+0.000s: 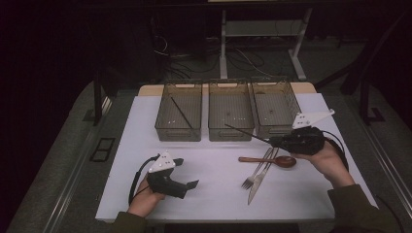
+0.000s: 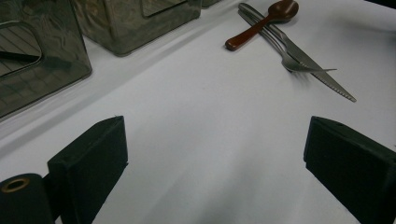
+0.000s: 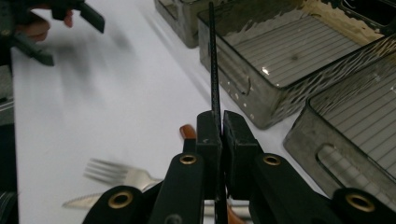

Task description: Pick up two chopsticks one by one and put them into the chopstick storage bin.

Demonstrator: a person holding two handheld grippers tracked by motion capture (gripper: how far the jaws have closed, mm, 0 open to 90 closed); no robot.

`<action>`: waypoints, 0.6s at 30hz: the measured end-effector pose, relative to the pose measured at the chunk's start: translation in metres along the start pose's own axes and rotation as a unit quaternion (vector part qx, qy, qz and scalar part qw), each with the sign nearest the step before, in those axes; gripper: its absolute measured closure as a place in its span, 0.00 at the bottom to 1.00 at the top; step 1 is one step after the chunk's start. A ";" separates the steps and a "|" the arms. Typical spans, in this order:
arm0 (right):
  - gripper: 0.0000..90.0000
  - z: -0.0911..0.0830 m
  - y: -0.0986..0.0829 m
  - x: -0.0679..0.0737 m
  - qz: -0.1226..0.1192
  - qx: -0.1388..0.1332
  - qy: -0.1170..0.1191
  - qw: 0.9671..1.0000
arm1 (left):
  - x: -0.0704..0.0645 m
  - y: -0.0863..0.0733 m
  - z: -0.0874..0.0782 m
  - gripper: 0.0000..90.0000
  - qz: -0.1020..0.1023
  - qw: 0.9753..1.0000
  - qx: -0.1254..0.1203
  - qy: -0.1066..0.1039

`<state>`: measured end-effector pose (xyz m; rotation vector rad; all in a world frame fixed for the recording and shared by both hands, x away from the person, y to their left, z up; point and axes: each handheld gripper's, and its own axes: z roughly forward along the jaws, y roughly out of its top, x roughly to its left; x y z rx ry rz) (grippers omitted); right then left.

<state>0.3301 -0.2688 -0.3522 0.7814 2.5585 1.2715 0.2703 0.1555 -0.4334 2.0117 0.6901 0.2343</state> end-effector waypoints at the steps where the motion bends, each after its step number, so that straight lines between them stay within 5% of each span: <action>1: 0.94 0.003 0.003 0.000 0.003 0.001 -0.003 1.000 | 0.000 0.000 0.000 0.06 0.000 1.000 0.000 0.000; 18: 0.94 0.065 0.073 0.000 0.030 -0.003 -0.043 0.999 | 0.000 -0.001 0.000 0.06 0.004 1.000 0.005 -0.001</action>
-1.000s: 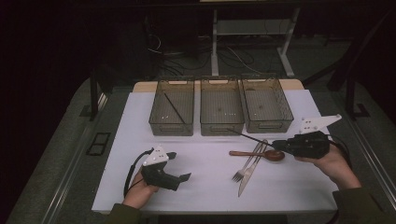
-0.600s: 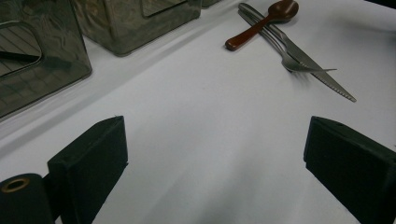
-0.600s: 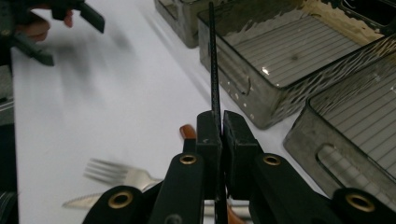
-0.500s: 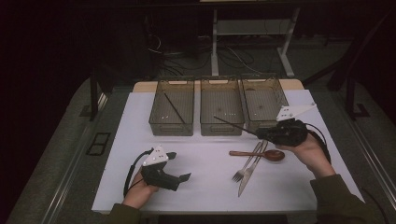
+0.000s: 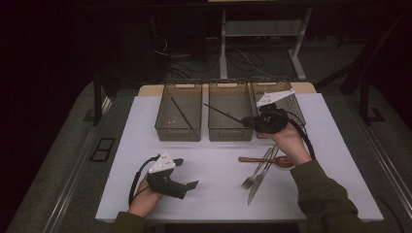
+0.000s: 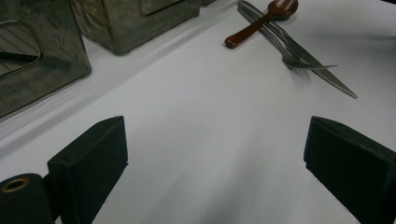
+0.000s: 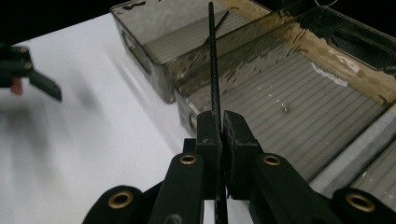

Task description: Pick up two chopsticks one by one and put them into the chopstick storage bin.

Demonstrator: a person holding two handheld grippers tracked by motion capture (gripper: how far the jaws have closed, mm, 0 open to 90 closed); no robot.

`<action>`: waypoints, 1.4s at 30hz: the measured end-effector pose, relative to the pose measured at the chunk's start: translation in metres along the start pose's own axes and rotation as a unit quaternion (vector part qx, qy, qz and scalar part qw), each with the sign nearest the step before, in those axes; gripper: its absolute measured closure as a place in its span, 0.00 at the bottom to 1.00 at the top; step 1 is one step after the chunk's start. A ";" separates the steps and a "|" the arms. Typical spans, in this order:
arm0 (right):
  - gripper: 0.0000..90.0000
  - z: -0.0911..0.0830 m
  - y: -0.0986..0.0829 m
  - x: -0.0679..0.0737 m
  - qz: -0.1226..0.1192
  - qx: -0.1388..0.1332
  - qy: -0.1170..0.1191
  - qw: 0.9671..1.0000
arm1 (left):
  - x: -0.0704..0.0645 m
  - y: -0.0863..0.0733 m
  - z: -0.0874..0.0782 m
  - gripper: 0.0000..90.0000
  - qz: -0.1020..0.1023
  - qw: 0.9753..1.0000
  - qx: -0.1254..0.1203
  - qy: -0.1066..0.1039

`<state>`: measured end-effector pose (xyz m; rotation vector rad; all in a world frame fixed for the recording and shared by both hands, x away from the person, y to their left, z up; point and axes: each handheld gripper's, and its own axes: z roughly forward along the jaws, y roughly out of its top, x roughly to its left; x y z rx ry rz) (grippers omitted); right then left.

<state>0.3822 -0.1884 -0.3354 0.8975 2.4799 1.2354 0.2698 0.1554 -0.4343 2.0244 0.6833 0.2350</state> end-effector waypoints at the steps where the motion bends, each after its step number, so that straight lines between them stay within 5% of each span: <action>1: 0.94 0.004 0.004 0.000 0.001 0.000 -0.001 1.000 | 0.000 0.000 0.001 0.06 0.000 1.000 -0.001 -0.001; 21: 0.94 0.082 0.071 0.012 0.032 0.020 -0.023 0.999 | 0.001 0.000 0.000 0.06 0.004 1.000 0.000 -0.002; 42: 0.94 0.181 0.106 0.020 0.072 0.078 -0.050 0.993 | 0.005 0.002 -0.003 0.06 -0.002 1.000 -0.013 -0.005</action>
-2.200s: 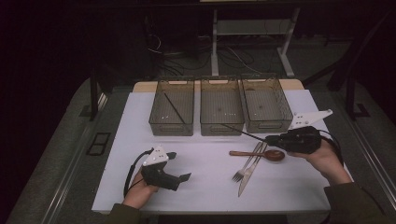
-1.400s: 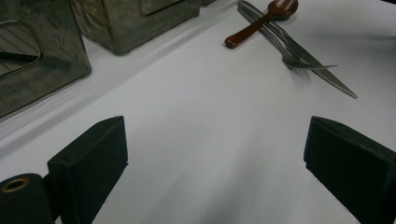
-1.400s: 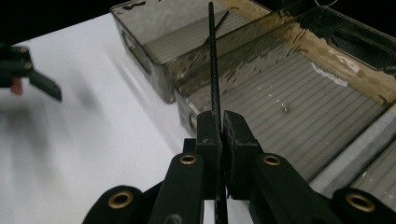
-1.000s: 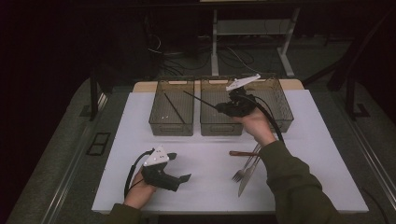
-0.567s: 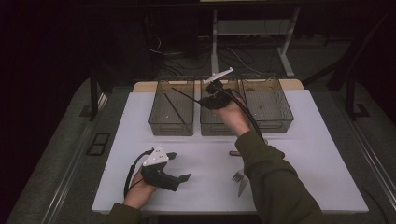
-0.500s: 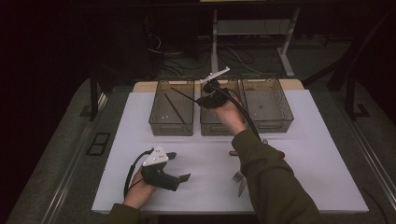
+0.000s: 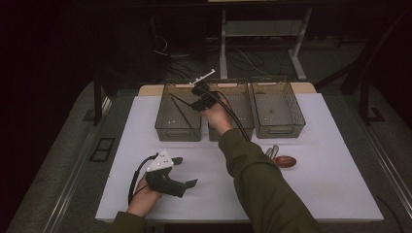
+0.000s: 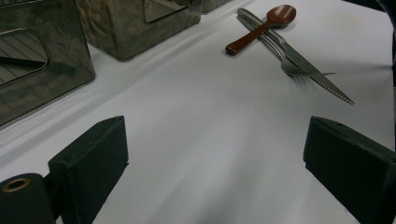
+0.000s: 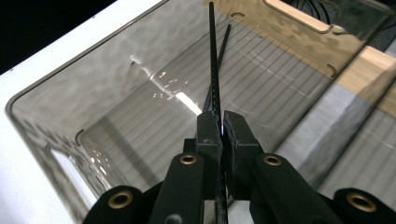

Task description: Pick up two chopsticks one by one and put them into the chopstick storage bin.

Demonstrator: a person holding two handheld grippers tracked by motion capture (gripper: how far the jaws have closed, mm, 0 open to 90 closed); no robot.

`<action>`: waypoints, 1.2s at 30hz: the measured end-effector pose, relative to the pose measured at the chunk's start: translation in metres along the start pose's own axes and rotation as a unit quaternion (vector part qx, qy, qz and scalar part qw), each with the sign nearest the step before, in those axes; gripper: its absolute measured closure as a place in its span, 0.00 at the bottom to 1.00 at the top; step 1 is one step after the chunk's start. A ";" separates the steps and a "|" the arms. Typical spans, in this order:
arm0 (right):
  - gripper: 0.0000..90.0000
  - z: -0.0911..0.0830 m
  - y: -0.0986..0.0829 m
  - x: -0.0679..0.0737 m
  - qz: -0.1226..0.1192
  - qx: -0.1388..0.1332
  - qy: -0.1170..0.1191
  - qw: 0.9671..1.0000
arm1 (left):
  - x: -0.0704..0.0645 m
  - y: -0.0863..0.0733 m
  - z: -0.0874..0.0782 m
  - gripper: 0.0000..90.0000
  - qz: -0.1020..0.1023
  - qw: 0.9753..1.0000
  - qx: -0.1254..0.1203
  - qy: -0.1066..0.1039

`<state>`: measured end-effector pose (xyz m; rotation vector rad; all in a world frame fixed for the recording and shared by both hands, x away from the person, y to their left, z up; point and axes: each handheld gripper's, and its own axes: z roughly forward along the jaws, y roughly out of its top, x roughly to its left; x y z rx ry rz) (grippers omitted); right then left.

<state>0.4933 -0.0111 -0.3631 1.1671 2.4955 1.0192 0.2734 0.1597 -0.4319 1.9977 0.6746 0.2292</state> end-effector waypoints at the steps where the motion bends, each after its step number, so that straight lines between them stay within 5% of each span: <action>1: 0.94 0.003 0.002 0.002 0.004 0.004 -0.001 1.000 | 0.000 0.000 0.000 0.06 -0.002 1.000 0.000 0.000; 10: 0.92 0.023 0.010 0.015 -0.005 0.021 -0.012 1.000 | 0.000 0.000 0.000 0.06 -0.002 1.000 0.001 -0.002; 15: 0.78 0.022 0.008 0.015 -0.013 0.018 -0.005 1.000 | 0.000 0.000 0.000 0.06 -0.003 1.000 0.000 -0.001; 25: 0.50 -0.010 0.000 0.010 -0.021 -0.023 0.046 0.998 | 0.000 -0.001 0.000 0.06 0.000 1.000 0.005 0.001; 36: 0.42 -0.056 -0.035 -0.004 -0.058 -0.054 0.081 0.994 | -0.001 -0.002 0.000 0.06 0.006 1.000 0.012 0.003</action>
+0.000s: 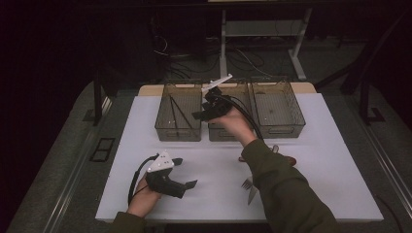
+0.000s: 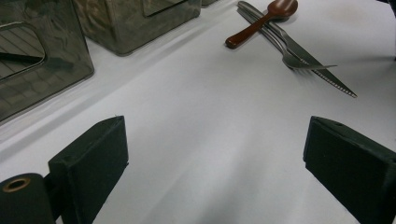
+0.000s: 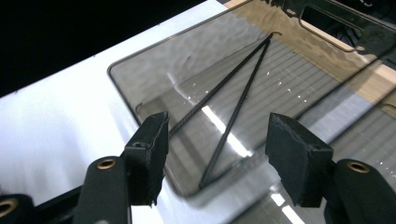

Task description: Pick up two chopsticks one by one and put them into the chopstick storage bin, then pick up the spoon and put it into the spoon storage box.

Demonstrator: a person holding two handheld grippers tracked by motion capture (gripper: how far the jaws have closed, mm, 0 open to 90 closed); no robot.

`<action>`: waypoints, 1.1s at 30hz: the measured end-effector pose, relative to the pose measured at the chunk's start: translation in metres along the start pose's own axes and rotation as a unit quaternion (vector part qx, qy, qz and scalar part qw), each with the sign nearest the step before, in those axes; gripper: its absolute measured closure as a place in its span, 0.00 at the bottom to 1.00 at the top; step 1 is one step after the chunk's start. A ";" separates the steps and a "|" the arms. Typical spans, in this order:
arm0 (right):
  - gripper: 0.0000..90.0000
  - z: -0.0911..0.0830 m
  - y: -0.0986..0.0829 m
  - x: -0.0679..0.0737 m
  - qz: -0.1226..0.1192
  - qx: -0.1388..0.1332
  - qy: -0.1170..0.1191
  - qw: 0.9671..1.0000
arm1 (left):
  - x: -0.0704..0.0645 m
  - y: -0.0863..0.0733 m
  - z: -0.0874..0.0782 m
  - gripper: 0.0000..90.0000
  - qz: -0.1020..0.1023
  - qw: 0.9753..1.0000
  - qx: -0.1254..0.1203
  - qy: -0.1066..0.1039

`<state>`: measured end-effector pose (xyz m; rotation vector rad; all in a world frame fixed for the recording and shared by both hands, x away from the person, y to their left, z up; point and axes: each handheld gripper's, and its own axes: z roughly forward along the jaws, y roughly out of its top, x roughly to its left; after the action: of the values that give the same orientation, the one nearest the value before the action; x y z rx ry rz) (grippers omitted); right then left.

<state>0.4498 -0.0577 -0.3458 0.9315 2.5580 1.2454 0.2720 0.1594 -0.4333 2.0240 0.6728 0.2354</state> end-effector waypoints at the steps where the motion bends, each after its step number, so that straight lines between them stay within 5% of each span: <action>1: 0.42 -0.004 -0.003 -0.001 -0.002 -0.001 0.000 1.000 | 0.000 0.000 0.000 0.06 0.000 1.000 0.000 0.000; 20: 0.37 -0.080 -0.062 -0.012 -0.020 -0.033 0.022 0.999 | 0.000 -0.001 0.001 0.06 -0.003 1.000 0.001 0.000; 33: 0.37 -0.133 -0.121 -0.023 -0.001 -0.053 0.027 0.998 | -0.001 -0.002 0.001 0.07 0.006 1.000 0.011 0.005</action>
<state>0.3609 -0.2155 -0.3542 0.8851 2.5040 1.4098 0.2706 0.1592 -0.4356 2.0502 0.6734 0.2452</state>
